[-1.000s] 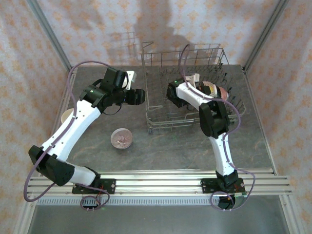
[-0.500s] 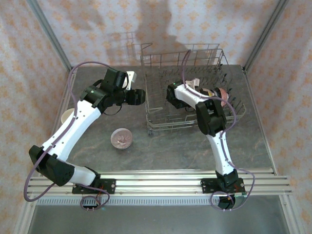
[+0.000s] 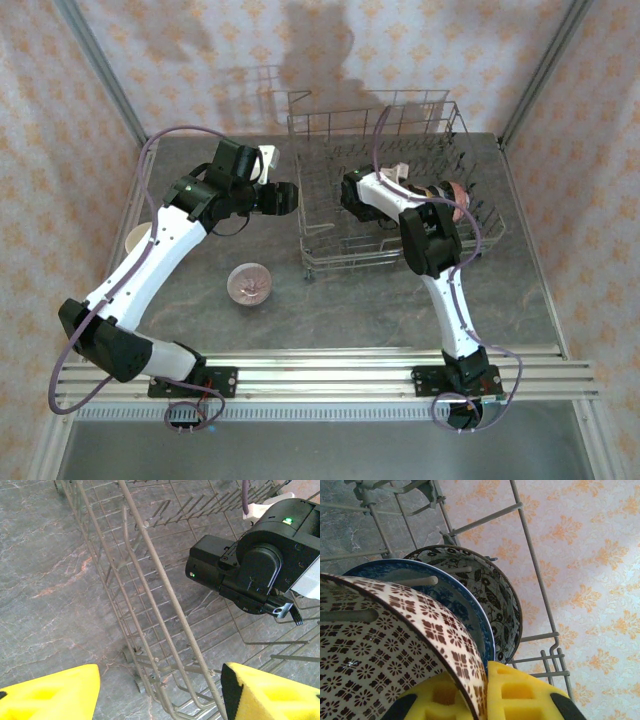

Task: Load the bowls into the dish rack

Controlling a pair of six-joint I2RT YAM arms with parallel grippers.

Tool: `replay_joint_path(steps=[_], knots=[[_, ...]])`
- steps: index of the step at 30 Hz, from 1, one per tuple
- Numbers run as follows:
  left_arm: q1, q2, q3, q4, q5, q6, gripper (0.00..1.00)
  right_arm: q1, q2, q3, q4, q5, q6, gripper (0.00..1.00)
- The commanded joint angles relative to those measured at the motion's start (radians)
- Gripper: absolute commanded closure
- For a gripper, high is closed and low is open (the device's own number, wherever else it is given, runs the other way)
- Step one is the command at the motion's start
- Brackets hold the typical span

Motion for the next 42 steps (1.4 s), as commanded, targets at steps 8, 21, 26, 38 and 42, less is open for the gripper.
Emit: replay_joint_path(steps=[8, 21, 26, 38, 42], knots=[[0.011, -0.020, -0.002, 0.017, 0.005, -0.004, 0.34, -0.020, -0.048, -0.001, -0.037, -0.057, -0.086, 0.76], [0.011, 0.003, 0.023, 0.003, -0.002, -0.009, 0.34, -0.019, -0.127, -0.016, 0.114, -0.122, -0.257, 0.43], [0.011, 0.007, 0.026, 0.000, -0.004, -0.010, 0.34, -0.013, -0.175, -0.044, 0.183, -0.154, -0.328, 0.39], [0.011, 0.014, 0.038, -0.012, -0.015, -0.012, 0.34, 0.003, -0.260, -0.058, 0.311, -0.221, -0.436, 0.26], [0.012, 0.010, 0.037, -0.020, -0.029, -0.011, 0.34, 0.007, -0.297, -0.048, 0.375, -0.275, -0.487, 0.25]])
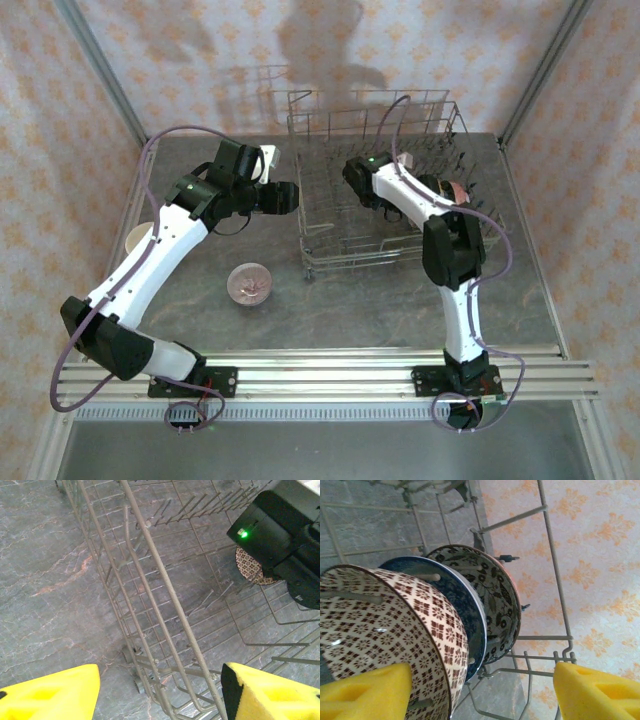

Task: Load the bowls into the dish rack

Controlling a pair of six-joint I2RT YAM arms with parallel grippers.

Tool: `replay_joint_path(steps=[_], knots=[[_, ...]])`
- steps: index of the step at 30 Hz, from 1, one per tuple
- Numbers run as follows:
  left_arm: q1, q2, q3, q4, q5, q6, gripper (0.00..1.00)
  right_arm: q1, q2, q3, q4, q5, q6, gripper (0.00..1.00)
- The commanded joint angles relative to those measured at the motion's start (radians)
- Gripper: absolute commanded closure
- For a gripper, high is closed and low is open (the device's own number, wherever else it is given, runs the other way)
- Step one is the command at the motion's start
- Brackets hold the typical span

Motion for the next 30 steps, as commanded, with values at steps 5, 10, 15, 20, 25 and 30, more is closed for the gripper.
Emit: replay_joint_path(steps=[5, 10, 15, 20, 25, 30], knots=[[0.021, -0.026, 0.044, -0.042, -0.039, -0.009, 0.34, 0.009, -0.104, 0.045, 0.100, -0.096, -0.068, 0.26], [0.039, -0.107, 0.007, -0.083, -0.075, -0.016, 0.33, 0.011, -0.215, 0.035, 0.191, -0.148, -0.088, 0.28], [0.082, -0.227, -0.121, -0.128, -0.107, -0.028, 0.33, 0.009, -0.384, -0.041, 0.353, -0.267, -0.116, 0.25], [0.116, -0.331, -0.258, -0.162, -0.128, -0.054, 0.32, 0.011, -0.456, -0.054, 0.366, -0.345, -0.123, 0.25], [0.136, -0.385, -0.358, -0.204, -0.163, -0.091, 0.29, 0.016, -0.517, -0.075, 0.291, -0.486, -0.135, 0.17], [0.197, -0.401, -0.484, -0.197, -0.157, -0.141, 0.24, 0.036, -0.707, -0.256, 0.371, -0.647, -0.123, 0.19]])
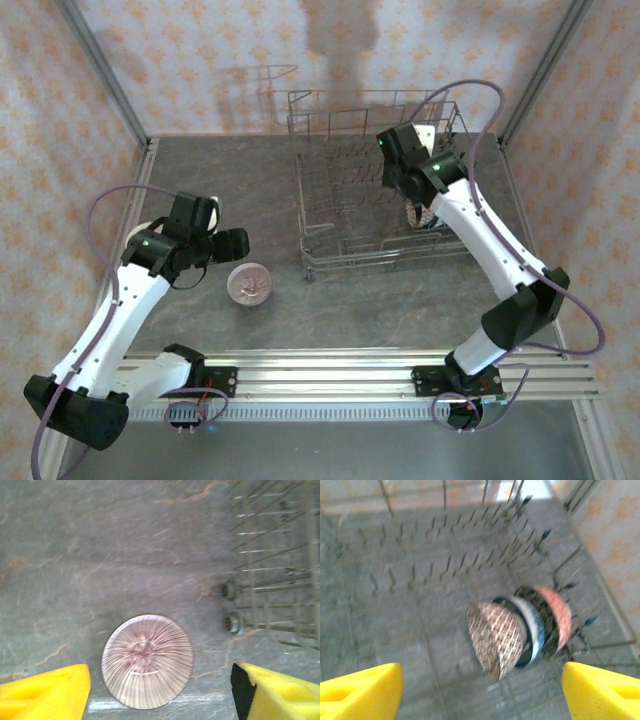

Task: Load the bowls into the dish rack

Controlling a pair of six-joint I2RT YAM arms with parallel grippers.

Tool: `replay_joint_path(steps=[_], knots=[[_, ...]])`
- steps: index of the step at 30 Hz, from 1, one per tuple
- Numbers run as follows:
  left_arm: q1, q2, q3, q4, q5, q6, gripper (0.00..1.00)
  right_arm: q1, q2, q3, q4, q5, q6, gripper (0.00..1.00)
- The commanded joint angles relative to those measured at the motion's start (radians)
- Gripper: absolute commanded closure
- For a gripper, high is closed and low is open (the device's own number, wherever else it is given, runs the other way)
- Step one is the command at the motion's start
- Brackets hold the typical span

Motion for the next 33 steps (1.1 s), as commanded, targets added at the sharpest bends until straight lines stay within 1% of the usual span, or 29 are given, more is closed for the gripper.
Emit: replay_joint_path(steps=[1, 2, 5, 9, 13, 20, 26, 28, 33], knots=[[0.041, -0.010, -0.080, -0.025, -0.016, -0.057, 0.24, 0.017, -0.161, -0.103, 0.046, -0.185, 0.003, 0.19], [0.051, -0.007, -0.106, -0.015, -0.008, -0.064, 0.24, 0.024, -0.198, -0.138, 0.066, -0.219, 0.015, 0.20], [0.068, 0.004, -0.165, 0.006, -0.004, -0.081, 0.24, 0.070, -0.258, -0.199, 0.069, -0.261, 0.037, 0.22], [0.082, 0.012, -0.235, 0.055, 0.010, -0.097, 0.24, 0.168, -0.279, -0.230, 0.053, -0.236, 0.057, 0.23], [0.089, 0.053, -0.285, 0.110, 0.039, -0.106, 0.24, 0.220, -0.288, -0.250, 0.063, -0.221, 0.083, 0.23], [0.091, 0.150, -0.345, 0.197, 0.051, -0.103, 0.26, 0.252, -0.278, -0.284, 0.069, -0.232, 0.109, 0.24], [0.091, 0.277, -0.349, 0.259, 0.086, -0.088, 0.34, 0.253, -0.280, -0.284, 0.080, -0.225, 0.108, 0.24], [0.091, 0.296, -0.346, 0.274, 0.092, -0.087, 0.36, 0.253, -0.275, -0.280, 0.079, -0.225, 0.101, 0.24], [0.091, 0.325, -0.337, 0.282, 0.101, -0.082, 0.46, 0.253, -0.254, -0.274, 0.078, -0.229, 0.093, 0.24]])
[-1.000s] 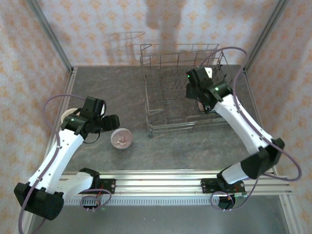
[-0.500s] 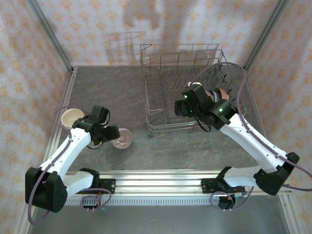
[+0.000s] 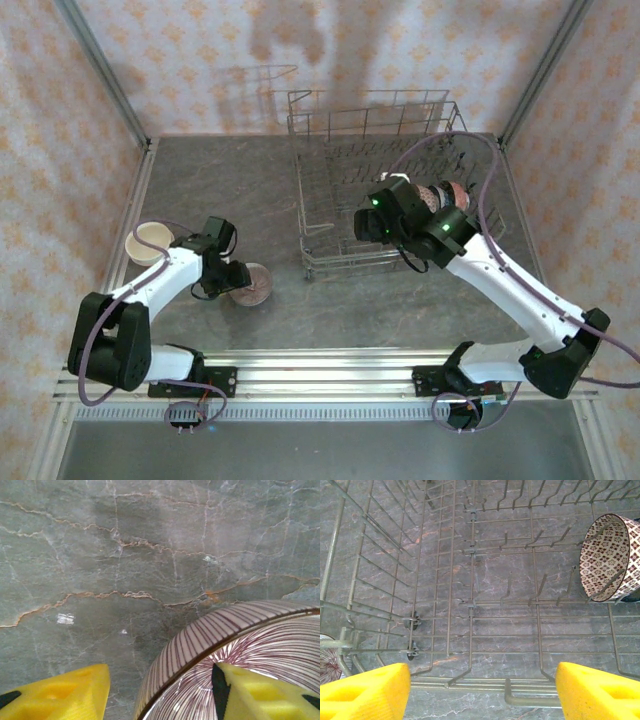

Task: Load the bowls into the dish rack

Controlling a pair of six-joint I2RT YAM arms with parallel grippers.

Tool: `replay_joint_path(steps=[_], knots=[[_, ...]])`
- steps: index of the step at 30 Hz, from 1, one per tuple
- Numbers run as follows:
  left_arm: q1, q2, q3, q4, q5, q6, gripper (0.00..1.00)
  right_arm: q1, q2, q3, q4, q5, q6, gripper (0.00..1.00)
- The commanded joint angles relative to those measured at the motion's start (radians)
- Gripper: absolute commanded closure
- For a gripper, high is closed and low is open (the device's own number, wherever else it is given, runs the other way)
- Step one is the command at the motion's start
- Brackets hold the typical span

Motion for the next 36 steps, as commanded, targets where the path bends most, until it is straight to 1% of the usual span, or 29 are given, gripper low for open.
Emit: replay_joint_path(steps=[1, 3, 16, 36], knots=[[0.009, 0.011, 0.002, 0.022, 0.014, 0.006, 0.48, 0.005, 0.020, 0.009, 0.008, 0.008, -0.002, 0.24], [0.009, 0.007, -0.004, 0.023, 0.023, 0.005, 0.53, 0.005, 0.032, 0.010, 0.008, 0.004, -0.003, 0.24], [0.003, -0.040, -0.046, 0.019, 0.057, -0.012, 0.74, 0.005, 0.072, 0.020, 0.016, -0.015, -0.006, 0.24], [-0.040, -0.091, -0.046, -0.009, 0.047, -0.040, 0.86, 0.005, 0.054, 0.000, 0.016, -0.020, -0.002, 0.23]])
